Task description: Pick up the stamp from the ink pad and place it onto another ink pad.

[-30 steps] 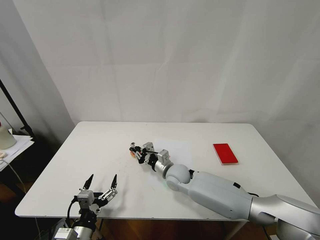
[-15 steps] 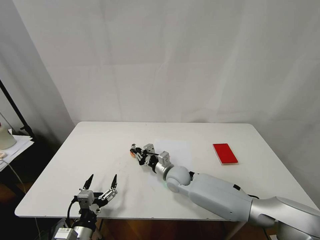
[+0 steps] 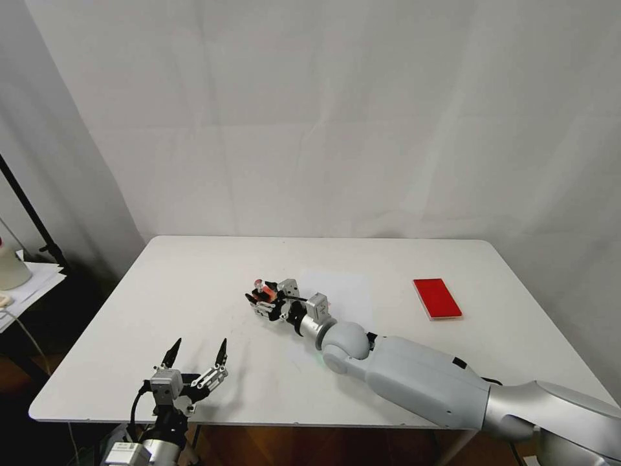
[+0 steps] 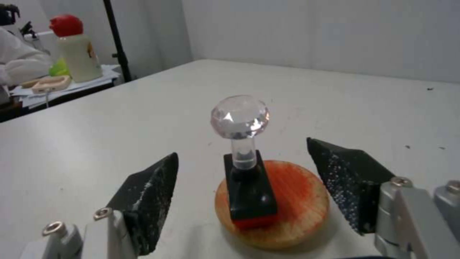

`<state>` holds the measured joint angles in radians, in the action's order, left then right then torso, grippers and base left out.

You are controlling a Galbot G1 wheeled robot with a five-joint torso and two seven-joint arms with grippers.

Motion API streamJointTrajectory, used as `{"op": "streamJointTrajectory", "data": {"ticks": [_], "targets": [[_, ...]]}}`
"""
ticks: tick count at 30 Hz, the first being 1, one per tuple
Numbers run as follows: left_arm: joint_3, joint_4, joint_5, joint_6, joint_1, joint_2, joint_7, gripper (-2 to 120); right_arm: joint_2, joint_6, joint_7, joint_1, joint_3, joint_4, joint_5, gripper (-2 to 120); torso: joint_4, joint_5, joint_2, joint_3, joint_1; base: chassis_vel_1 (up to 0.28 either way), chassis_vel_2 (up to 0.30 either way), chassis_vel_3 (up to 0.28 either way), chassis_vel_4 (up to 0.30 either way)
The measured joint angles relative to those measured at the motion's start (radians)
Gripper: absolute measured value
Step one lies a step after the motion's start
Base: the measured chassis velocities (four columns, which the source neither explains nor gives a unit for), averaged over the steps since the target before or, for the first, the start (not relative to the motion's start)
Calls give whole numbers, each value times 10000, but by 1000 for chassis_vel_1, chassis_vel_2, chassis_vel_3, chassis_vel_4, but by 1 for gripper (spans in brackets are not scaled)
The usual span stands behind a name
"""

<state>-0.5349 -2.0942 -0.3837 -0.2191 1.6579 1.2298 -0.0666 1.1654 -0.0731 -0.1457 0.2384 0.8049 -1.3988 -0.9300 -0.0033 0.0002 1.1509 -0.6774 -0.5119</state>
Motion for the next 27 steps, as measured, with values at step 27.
{"op": "streamJointTrajectory", "data": {"ticks": [27], "targets": [[0,0,0,0,0,0,0,100,-2724,-2081,-3765,14319,-11741,-7288,6672,110,-9,4,3,3,3,0,0,0,0]]}}
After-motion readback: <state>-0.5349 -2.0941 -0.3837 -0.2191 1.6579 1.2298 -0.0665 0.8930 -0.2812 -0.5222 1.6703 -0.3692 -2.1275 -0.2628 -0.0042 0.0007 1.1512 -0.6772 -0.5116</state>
